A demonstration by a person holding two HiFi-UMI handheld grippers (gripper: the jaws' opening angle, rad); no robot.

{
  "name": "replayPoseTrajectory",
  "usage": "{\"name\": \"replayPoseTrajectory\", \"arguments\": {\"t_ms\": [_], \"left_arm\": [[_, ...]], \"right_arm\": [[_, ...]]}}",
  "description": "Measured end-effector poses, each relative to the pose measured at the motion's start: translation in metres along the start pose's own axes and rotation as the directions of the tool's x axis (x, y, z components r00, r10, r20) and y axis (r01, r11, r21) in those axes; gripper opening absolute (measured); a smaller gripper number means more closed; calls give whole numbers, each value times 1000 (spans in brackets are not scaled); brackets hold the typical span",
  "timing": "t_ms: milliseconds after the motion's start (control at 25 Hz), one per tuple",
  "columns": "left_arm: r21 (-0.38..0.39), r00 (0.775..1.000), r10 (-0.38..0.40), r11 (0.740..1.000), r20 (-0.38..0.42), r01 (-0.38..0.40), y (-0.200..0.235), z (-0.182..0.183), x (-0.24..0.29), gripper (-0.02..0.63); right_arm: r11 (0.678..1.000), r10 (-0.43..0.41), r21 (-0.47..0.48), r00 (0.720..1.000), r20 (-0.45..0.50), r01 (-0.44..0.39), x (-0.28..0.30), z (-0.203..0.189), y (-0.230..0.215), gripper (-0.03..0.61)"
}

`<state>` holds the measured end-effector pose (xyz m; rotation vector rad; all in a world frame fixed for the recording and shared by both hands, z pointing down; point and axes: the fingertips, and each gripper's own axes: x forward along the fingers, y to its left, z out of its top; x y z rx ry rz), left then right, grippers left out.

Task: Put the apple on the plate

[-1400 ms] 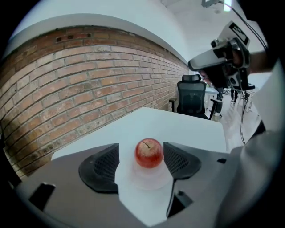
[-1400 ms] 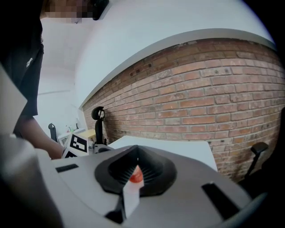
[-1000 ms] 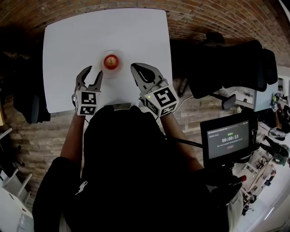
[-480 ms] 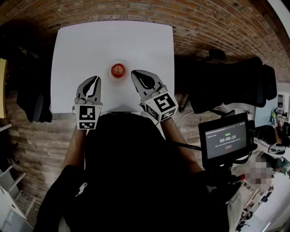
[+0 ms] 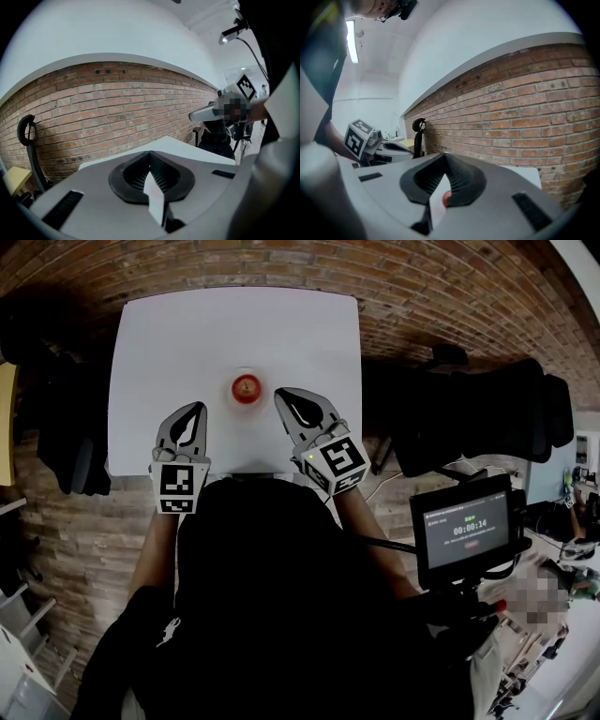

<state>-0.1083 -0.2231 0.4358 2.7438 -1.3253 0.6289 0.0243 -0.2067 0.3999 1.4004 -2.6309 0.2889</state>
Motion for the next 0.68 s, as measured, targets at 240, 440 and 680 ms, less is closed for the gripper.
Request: {"name": "replayPoseTrajectory", "arguments": {"t_ms": [240, 440, 680], "left_arm": [[-13, 999, -41, 999, -6, 41, -8, -4, 8, 6], [-4, 997, -75, 997, -18, 75, -11, -7, 16, 6], [0, 996, -90, 996, -20, 90, -6, -6, 26, 6]], "right_arm": [[1000, -30, 6, 1000, -7, 30, -5, -4, -7, 3], [999, -40, 8, 999, -11, 40, -6, -5, -10, 3], [999, -54, 8, 998, -24, 54, -5, -7, -15, 3]]}}
